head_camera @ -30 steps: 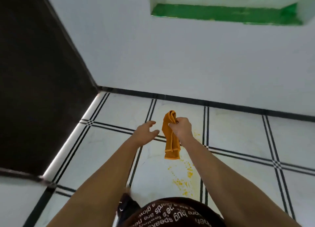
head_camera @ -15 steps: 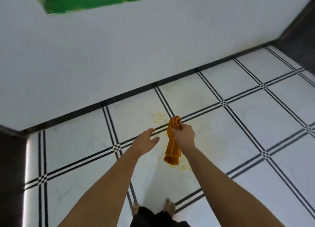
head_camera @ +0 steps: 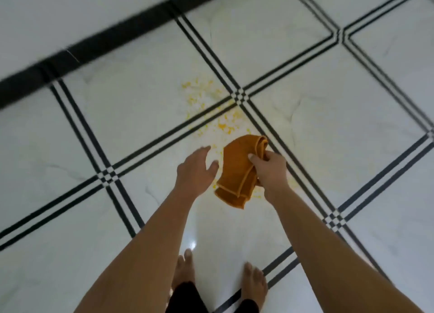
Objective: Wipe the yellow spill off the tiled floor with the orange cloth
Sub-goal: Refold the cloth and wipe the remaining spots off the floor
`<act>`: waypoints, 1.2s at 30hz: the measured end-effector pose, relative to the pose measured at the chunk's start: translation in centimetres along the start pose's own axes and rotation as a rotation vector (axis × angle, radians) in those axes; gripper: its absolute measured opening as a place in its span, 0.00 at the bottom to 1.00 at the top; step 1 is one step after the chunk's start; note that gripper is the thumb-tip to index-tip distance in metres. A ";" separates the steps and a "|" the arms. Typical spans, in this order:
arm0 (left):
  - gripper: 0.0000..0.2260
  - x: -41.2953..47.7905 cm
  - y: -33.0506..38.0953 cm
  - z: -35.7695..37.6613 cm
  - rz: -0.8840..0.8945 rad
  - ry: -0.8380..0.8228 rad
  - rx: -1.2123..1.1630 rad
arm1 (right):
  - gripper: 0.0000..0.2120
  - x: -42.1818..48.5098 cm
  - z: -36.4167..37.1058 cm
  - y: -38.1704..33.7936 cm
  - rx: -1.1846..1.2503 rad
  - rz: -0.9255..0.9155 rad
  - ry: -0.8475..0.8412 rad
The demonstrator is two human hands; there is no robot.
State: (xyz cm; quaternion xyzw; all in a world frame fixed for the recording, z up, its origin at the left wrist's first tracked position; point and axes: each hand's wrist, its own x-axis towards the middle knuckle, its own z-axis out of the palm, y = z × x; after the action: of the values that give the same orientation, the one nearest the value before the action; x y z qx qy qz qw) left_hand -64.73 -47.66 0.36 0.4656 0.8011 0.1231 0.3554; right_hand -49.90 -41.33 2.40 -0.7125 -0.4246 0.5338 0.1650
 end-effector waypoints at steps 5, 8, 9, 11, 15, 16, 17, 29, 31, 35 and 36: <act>0.24 7.5 -10.8 12.2 0.120 -0.012 0.249 | 0.19 10.2 6.2 14.2 -0.416 -0.230 0.049; 0.26 9.7 -15.6 16.6 0.192 0.033 0.396 | 0.29 13.4 11.1 20.0 -0.861 -0.430 -0.009; 0.27 10.5 -16.8 17.4 0.218 0.057 0.416 | 0.30 14.5 12.7 21.6 -0.942 -0.469 0.000; 0.28 11.9 -18.3 18.3 0.299 0.088 0.469 | 0.30 16.4 14.9 22.4 -0.993 -0.565 0.077; 0.27 15.3 -20.2 18.0 0.399 0.183 0.512 | 0.29 21.4 17.4 19.7 -0.988 -0.620 0.174; 0.27 15.8 -20.3 17.9 0.393 0.199 0.496 | 0.29 21.2 17.6 19.7 -0.971 -0.628 0.208; 0.28 15.9 -20.4 17.8 0.379 0.210 0.484 | 0.29 20.2 17.5 20.5 -0.953 -0.652 0.227; 0.29 14.9 -16.4 21.3 0.463 0.181 0.536 | 0.29 18.2 11.8 25.6 -0.991 -0.612 0.284; 0.28 15.2 -15.4 21.8 0.531 0.183 0.548 | 0.29 16.0 8.1 28.9 -1.004 -0.604 0.278; 0.28 16.1 -12.8 23.4 0.579 0.164 0.559 | 0.29 22.1 3.2 26.5 -0.833 -0.185 0.503; 0.28 16.3 -12.5 23.7 0.590 0.156 0.569 | 0.29 23.1 3.7 25.3 -0.810 -0.129 0.501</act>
State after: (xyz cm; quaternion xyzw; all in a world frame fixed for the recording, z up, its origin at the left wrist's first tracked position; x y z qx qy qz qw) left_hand -61.84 -43.98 -30.62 0.7443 0.6597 0.0282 0.1002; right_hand -40.74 -38.87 -30.73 -0.7983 -0.5890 0.1258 0.0043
